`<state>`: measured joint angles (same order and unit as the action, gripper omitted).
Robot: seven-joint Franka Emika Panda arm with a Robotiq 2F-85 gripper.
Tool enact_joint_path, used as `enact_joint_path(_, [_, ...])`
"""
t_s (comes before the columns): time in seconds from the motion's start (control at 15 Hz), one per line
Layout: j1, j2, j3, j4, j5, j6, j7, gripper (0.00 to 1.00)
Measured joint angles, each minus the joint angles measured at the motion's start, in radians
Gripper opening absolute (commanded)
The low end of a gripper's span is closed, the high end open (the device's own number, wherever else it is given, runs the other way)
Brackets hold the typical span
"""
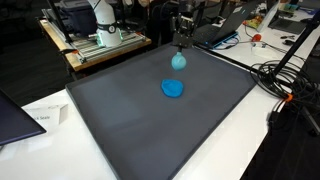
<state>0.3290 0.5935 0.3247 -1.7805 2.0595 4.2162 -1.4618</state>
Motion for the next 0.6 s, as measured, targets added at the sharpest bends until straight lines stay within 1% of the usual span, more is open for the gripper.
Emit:
enact_joint_path(0.07, [0.038,0.006,-0.045,0.004,0.002,-0.006,0.001,0.22])
enact_joint_path(0.2, [0.076,0.024,-0.079,0.017,0.003,0.001,0.01,0.22])
enact_joint_path(0.27, [0.115,0.03,-0.127,0.021,0.01,-0.008,0.01,0.22])
enact_joint_path(0.4, [0.14,0.049,-0.146,0.036,0.011,0.002,0.018,0.22])
enact_joint_path(0.47, [0.172,0.056,-0.186,0.041,0.021,-0.006,0.018,0.22])
enact_joint_path(0.6, [0.177,0.066,-0.185,0.052,0.029,0.003,0.015,0.22])
